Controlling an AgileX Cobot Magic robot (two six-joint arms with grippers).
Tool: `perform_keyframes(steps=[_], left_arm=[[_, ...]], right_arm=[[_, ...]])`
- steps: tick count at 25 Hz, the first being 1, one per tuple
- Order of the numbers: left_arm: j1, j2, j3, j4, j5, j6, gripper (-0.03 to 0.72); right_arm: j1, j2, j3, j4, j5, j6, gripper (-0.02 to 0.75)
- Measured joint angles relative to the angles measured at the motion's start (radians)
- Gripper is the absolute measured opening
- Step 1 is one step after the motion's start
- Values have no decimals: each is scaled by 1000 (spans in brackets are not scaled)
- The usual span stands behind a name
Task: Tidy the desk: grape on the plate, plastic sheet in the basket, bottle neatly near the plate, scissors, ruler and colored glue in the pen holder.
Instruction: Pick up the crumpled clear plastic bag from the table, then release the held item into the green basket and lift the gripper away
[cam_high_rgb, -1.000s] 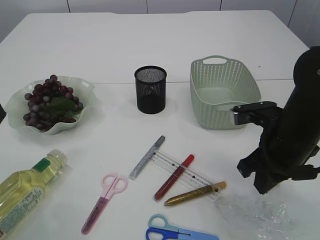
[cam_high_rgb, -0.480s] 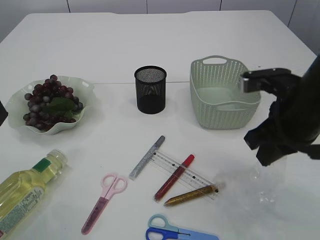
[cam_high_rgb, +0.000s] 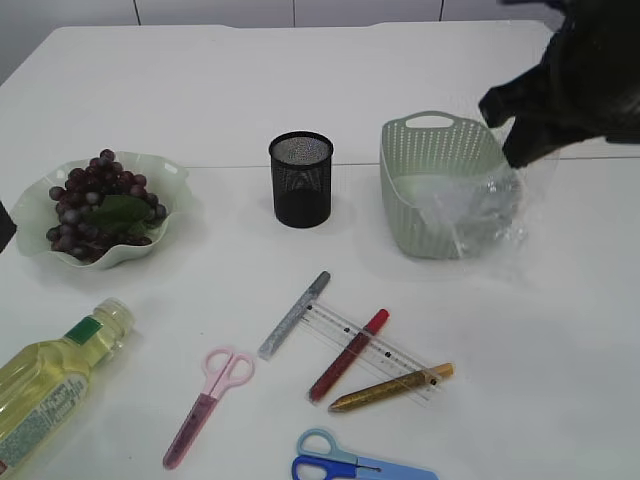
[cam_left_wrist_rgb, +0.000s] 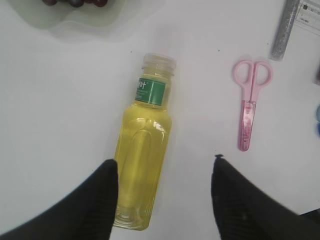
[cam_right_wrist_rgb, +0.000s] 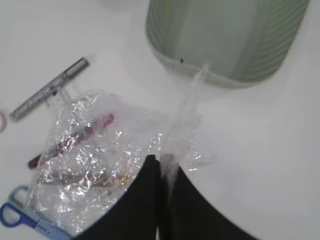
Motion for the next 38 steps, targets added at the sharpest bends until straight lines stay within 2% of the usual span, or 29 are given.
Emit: perform_keyframes(steps=[11,18,22,25,28,34,36,38], left_arm=[[0,0,0,0,2,2,434],[0,0,0,0,5,4,434],[0,0,0,0,5,4,434],[0,0,0,0,5,4,434],[0,0,0,0,5,4,434],[0,0,0,-3,7,4,434],[0,0,0,-4,7,4,433],[0,0,0,-4,7,4,433]], right_arm=[[0,207,-291,-222,-32,141,-15],[0,377,-467,-291,-38,200,-15],[0,464,-523,-306,-43,205,-15],[0,515,-541,-372,-45,289,0],[0,543,-551,-436,-38,373,98],[0,550,-573,-444,-32,397,426],[0,550,-583,-430,-23,398,484],[0,550,-605,-406,3,398,503]])
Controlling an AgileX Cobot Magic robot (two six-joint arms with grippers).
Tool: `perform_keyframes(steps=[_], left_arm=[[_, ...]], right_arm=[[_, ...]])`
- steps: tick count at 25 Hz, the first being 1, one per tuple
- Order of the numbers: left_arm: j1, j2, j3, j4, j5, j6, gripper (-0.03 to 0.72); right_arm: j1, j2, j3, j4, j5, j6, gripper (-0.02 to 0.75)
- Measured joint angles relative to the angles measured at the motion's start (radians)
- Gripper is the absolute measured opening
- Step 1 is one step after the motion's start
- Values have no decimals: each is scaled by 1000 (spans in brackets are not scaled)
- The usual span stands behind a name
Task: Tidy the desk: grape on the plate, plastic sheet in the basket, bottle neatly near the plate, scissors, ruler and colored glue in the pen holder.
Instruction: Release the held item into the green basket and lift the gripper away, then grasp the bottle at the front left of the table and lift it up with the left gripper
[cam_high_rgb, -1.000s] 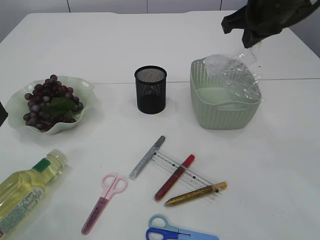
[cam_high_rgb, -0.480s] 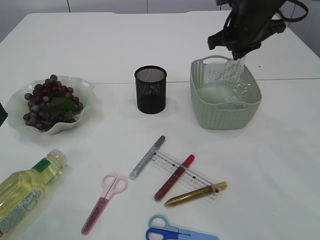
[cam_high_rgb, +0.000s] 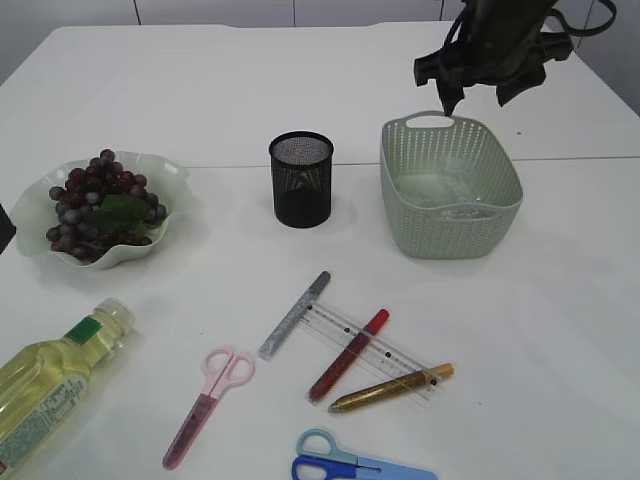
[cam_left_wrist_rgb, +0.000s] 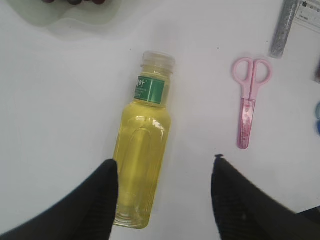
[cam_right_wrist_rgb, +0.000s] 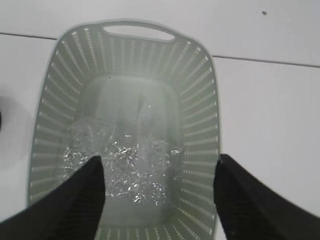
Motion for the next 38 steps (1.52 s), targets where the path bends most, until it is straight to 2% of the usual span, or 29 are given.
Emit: perform_keyframes(steps=[6,12,16,24,32,38], left_arm=[[0,0,0,0,0,0,434],[0,0,0,0,0,0,434],[0,0,0,0,0,0,434],[0,8,0,65,0,2,433],[0,42,0,69,2,64,433],[0,119,0,86,43,173,433]], right_arm=[[0,-33,-46,113,126,-87,515],[0,-108,3,136,214,-126,514],[0,-162,104,153,236,-151,514],[2,-337,416,324,238,-237,514],[2,-619,735,324,238,-243,514],[2,-733,802,324,239,-246,515]])
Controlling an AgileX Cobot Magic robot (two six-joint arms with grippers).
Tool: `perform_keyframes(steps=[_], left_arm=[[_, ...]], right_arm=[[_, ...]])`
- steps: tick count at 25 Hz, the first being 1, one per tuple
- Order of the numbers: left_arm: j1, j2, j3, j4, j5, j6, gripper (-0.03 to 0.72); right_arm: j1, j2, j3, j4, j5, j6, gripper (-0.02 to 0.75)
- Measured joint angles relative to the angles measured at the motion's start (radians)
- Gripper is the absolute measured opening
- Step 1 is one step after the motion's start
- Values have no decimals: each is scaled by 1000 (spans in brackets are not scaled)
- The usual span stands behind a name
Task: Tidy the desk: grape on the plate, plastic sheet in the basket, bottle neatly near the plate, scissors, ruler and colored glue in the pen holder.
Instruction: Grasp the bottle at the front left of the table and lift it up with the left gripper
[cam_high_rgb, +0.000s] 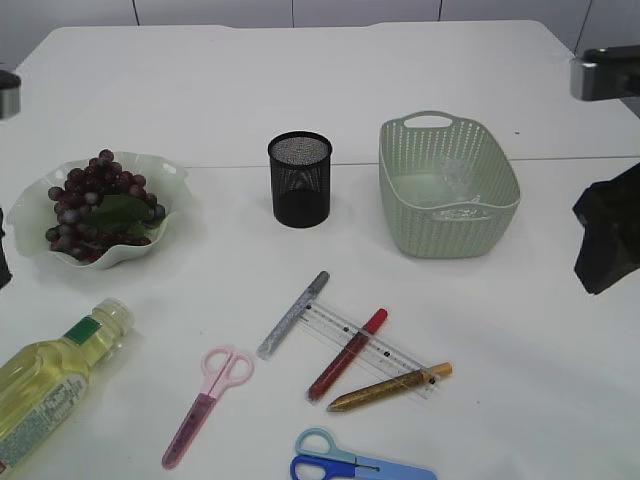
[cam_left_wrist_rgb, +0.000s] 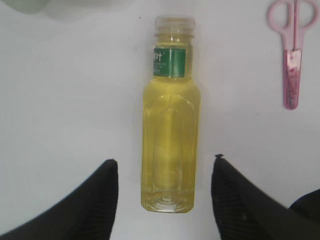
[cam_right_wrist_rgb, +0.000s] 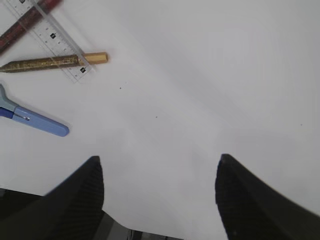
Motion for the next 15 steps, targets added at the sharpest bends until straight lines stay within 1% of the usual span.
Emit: perform_keyframes(steps=[3,6,11,15], left_arm=[[0,68,0,2,27,48,434],[0,140,0,5,29,61,443],[0,213,0,-4,29,63,533],[0,242,0,-4,29,54,550]], right_arm=[[0,-11,2,0,2,-17,515],[0,-11,2,0,2,-30,514],[0,-11,2,0,2,-34,514],[0,-11,2,0,2,-37,515]])
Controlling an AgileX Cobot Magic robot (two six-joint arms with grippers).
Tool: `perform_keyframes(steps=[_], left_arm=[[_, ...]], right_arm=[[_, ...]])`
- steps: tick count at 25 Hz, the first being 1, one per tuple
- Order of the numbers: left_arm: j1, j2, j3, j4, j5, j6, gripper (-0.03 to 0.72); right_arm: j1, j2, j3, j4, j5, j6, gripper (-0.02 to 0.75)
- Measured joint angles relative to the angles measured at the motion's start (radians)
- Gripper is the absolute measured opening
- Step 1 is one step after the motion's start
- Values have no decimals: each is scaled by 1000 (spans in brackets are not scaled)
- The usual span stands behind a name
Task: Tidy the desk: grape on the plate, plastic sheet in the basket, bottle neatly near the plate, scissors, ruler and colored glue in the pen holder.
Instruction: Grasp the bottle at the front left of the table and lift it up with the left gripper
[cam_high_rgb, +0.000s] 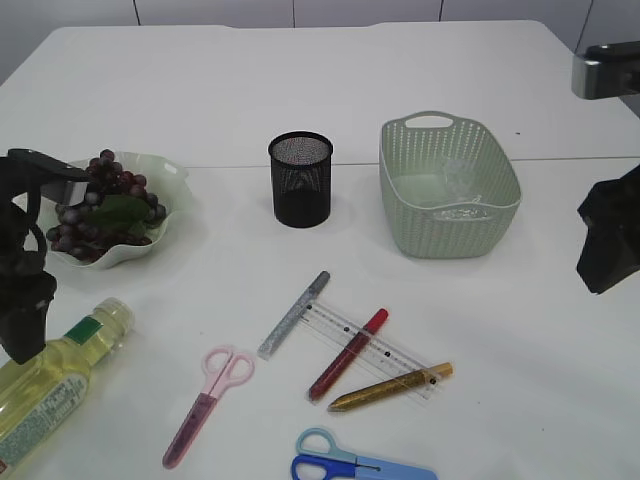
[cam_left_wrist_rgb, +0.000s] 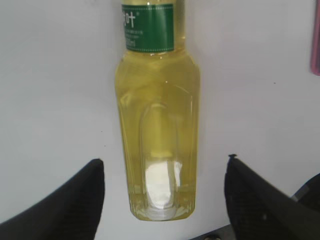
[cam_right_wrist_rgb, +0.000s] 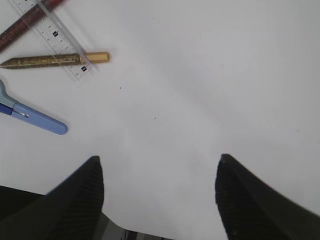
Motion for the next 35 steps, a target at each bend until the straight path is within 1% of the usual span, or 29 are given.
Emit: perform_keyframes(steps=[2,7,10,14,35], left_arm=[[0,12,15,0,-11,-7,552],[0,20,103,12,-84,-15,553],[0,20,129,16,-137,-27,553],[0,21,133,18,-164,-34,554],[0,118,133,14,-186,-63,560]], right_arm=[[0,0,0,0,-7,0,515],[0,0,2,0,-15,-4,514],[0,0,2,0,-19,-5,515],[0,0,2,0,-21,-5,515],[0,0,2,0,-32,-6,515]])
